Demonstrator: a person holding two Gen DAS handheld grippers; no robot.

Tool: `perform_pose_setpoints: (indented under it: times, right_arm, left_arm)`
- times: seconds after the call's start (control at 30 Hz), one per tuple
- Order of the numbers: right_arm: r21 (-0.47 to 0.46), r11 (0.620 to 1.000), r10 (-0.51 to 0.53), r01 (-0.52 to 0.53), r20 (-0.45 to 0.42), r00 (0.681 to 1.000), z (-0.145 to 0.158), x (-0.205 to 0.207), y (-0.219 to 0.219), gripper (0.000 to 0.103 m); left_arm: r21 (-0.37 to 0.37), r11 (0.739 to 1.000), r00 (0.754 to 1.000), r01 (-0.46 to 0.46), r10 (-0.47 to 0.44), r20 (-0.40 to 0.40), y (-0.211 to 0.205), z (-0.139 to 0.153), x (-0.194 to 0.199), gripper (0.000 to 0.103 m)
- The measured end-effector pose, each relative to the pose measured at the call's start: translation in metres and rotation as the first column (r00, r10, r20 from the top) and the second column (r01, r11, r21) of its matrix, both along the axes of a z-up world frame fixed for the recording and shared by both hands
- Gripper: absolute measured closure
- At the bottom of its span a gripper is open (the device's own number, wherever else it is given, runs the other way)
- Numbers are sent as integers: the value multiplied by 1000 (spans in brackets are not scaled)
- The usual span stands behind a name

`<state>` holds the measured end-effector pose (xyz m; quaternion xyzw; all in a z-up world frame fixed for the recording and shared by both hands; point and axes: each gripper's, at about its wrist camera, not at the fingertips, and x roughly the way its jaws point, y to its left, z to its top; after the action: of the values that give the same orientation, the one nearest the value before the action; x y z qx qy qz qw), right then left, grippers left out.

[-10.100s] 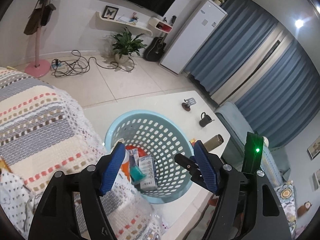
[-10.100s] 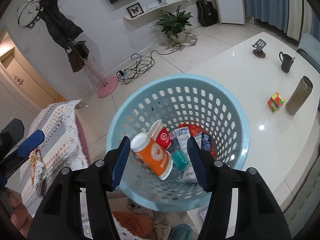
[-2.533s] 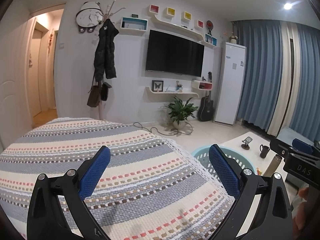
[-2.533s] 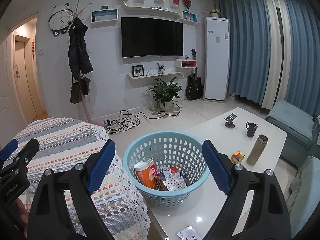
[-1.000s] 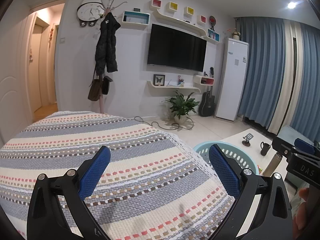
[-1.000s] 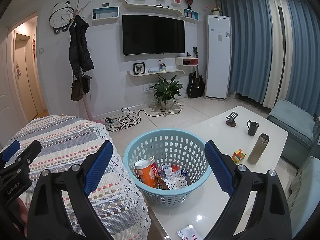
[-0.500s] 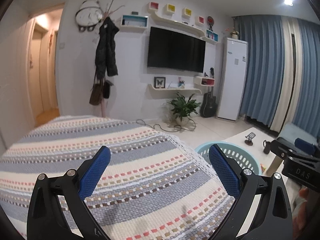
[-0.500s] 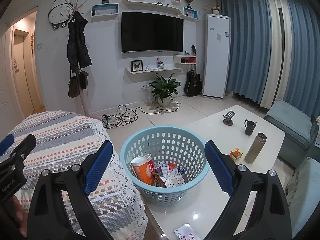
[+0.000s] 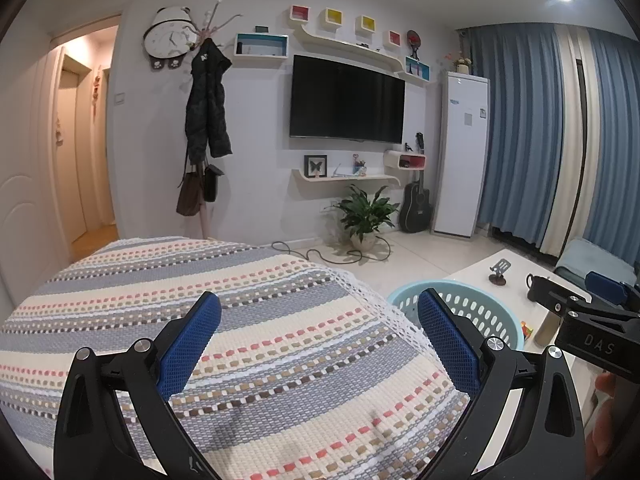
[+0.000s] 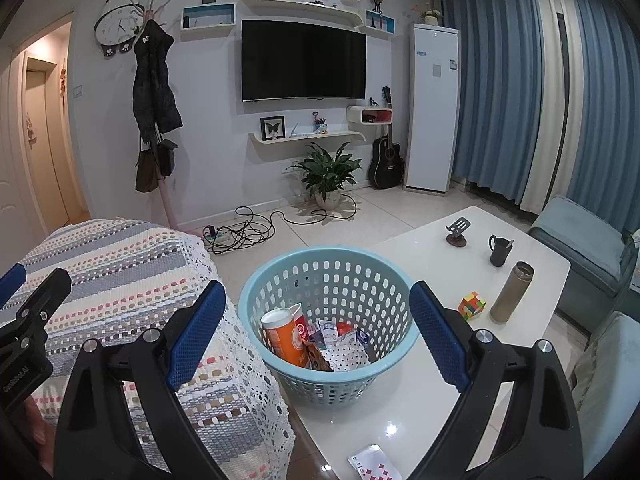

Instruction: Collect trash

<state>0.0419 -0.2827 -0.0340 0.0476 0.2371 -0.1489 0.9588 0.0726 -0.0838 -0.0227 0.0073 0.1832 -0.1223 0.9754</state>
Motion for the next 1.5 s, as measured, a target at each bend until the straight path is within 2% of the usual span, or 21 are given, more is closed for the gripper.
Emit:
perform_pose_setpoints:
  times: [0.37,0.6,1.5]
  right_arm:
    - [-8,1000,1,-1,0,1000,0,-1,1,14]
    - [-11,1000,7,-7,0,1000,-1,0,3,14]
    - [-13,1000,18,-18,-6,1000,-3,0,3,14]
  left_arm:
    - [6,1000,1000,9,-9,-7,-3,0,0,8]
    - [28,999,1000,-26,26,16,-6,0,-3,8]
    - [35,999,1000,-17,16,16,-9,3,-4,8]
